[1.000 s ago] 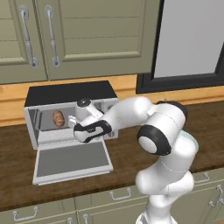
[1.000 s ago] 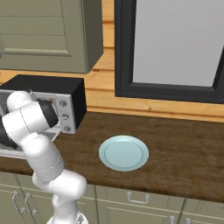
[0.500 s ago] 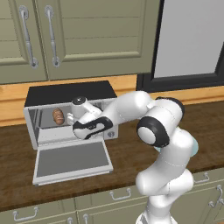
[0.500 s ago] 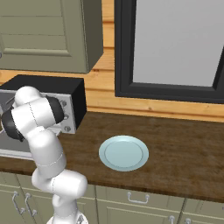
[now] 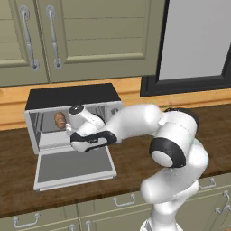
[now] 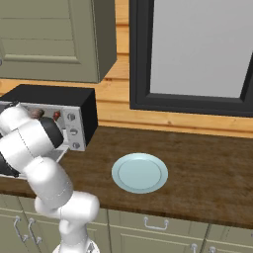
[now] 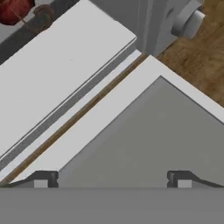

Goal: Pick up the kebab skewer and baguette bread, and place them inside the toaster oven. Close the toaster oven door and start by setting the timer.

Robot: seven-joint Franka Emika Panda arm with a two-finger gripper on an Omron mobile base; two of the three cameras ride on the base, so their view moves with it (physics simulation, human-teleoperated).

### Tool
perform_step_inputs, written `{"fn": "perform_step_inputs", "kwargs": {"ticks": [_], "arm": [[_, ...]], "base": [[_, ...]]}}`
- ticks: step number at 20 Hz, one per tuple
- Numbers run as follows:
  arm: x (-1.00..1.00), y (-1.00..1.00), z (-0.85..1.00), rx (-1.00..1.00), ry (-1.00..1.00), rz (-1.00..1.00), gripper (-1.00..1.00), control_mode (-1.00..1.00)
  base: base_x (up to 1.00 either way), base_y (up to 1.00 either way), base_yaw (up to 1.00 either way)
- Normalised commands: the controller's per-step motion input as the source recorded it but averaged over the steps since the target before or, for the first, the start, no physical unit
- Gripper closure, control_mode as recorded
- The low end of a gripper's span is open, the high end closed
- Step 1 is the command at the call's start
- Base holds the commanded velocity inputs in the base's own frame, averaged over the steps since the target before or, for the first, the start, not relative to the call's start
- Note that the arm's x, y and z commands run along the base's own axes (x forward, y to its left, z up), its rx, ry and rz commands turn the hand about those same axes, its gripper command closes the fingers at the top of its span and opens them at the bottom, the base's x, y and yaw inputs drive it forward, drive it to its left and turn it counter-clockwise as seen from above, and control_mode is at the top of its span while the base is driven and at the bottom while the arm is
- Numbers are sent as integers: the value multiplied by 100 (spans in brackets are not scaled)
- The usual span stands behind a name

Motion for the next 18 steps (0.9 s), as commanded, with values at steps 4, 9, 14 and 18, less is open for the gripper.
{"fn": "perform_step_inputs", "kwargs": {"ticks": [4,9,14,18], "arm": [[-96,0,6,0,3,9,-100,-100],[-82,1,3,0,15,19,-100,-100],[-80,14,0,0,14,20,-100,-100],[-59,9,0,0,17,24,-100,-100]], "base": [[0,0,0],[0,0,0],[0,0,0],[0,0,0]]}}
